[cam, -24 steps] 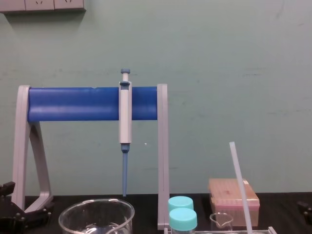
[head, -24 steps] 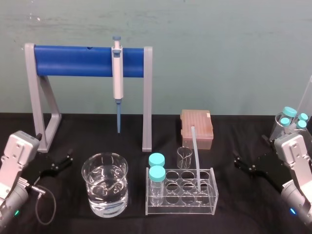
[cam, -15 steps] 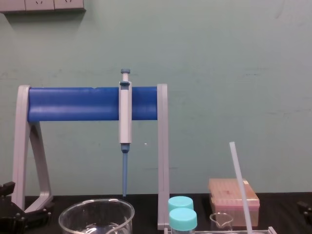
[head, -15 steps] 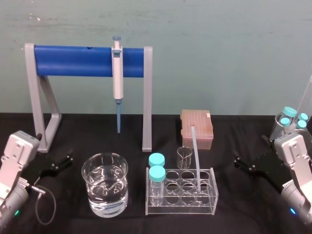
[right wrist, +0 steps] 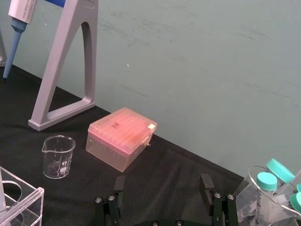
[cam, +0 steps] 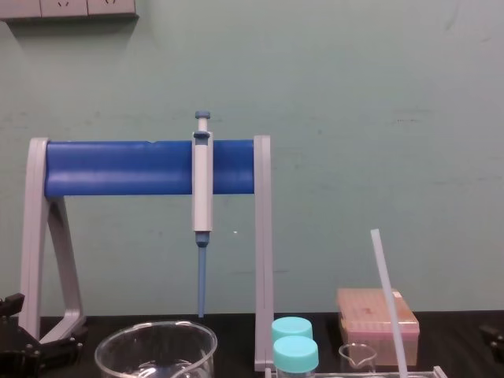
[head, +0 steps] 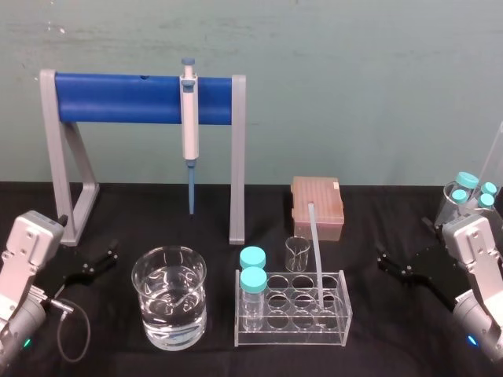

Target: Pick up the stirring rod with one hand, then place it down.

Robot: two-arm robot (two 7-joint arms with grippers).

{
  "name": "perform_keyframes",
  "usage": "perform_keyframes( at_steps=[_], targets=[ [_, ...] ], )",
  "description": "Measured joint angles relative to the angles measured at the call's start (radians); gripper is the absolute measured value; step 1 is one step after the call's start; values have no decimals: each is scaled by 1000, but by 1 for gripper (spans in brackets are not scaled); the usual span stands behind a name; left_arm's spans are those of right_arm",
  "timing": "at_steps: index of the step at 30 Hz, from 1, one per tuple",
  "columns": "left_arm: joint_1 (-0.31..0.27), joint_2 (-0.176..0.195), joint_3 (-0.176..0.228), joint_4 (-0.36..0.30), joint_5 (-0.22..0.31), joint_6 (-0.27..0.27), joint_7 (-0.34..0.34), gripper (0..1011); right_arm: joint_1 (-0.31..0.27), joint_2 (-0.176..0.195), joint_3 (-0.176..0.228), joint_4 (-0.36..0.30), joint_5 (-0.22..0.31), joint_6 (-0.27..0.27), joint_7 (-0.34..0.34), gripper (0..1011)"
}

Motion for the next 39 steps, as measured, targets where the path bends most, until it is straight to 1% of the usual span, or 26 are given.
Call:
perform_keyframes(
  at_steps=[1,6,9,12,13,15,16,19,20,21,22,23,28,32,35,39],
  targets=[
    [0,0,0,0,0,0,0,1005,0,0,0,0,0,0,0,1003],
    [0,0,0,0,0,0,0,1005,-22,24,26,-50,2,6,18,1003],
    [0,0,0,0,0,0,0,1005,-48,55,56,-111,26,35,48,1003],
    [0,0,0,0,0,0,0,1005,-61,71,71,-144,46,65,70,1003],
    [0,0,0,0,0,0,0,1005,-68,82,82,-164,66,89,90,1003],
    [0,0,0,0,0,0,0,1005,-74,94,93,-186,93,115,120,1003],
    [0,0,0,0,0,0,0,1005,-79,103,103,-200,120,133,150,1003],
    [0,0,0,0,0,0,0,1005,-85,114,121,-220,173,155,209,1003],
    [0,0,0,0,0,0,0,1005,-88,119,133,-229,209,165,249,1003],
    [0,0,0,0,0,0,0,1005,-90,121,138,-233,226,170,268,1003],
    [0,0,0,0,0,0,0,1005,-91,123,143,-237,243,174,288,1003],
    [0,0,0,0,0,0,0,1005,-93,124,153,-245,273,180,321,1003],
    [0,0,0,0,0,0,0,1005,-97,120,167,-263,306,181,379,1003],
    [0,0,0,0,0,0,0,1005,-91,105,161,-271,306,182,407,1003],
    [0,0,0,0,0,0,0,1005,-76,90,141,-270,293,187,431,1004],
    [0,0,0,0,0,0,0,1005,-46,63,109,-255,261,192,459,1003]
  ],
)
